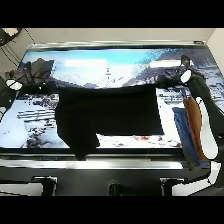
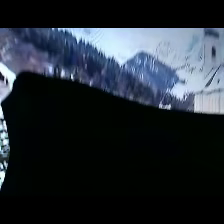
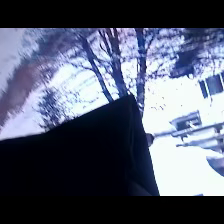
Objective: Fold the shirts.
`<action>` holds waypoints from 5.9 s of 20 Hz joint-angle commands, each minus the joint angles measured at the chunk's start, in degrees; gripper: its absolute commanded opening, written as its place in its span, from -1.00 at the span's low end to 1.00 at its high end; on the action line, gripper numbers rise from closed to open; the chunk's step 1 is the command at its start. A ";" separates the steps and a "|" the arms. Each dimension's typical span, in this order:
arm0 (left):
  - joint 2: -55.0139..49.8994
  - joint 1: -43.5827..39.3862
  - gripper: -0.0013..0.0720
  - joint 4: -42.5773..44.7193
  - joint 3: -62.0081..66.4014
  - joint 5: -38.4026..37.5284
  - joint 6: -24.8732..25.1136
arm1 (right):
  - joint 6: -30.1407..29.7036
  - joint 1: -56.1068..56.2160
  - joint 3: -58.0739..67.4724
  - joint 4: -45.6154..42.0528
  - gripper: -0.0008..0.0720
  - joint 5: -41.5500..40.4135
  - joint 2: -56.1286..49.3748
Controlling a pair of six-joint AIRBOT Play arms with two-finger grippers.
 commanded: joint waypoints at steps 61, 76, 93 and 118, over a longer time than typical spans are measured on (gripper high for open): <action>18.45 3.41 -0.90 -2.93 -44.63 -8.59 -2.43 | -8.02 -5.70 -27.54 7.13 -0.13 22.45 8.04; 3.93 3.69 -0.91 -1.77 -0.35 -10.91 -7.15 | -1.20 0.90 1.95 -2.01 -0.83 8.00 1.22; -13.49 3.30 0.12 -3.13 12.85 -23.39 -8.44 | 1.25 -3.02 3.58 8.00 0.93 6.58 -9.05; -2.54 -31.52 -0.89 -11.15 2.67 -1.27 -3.32 | -2.29 4.33 3.58 11.37 -0.83 29.86 17.70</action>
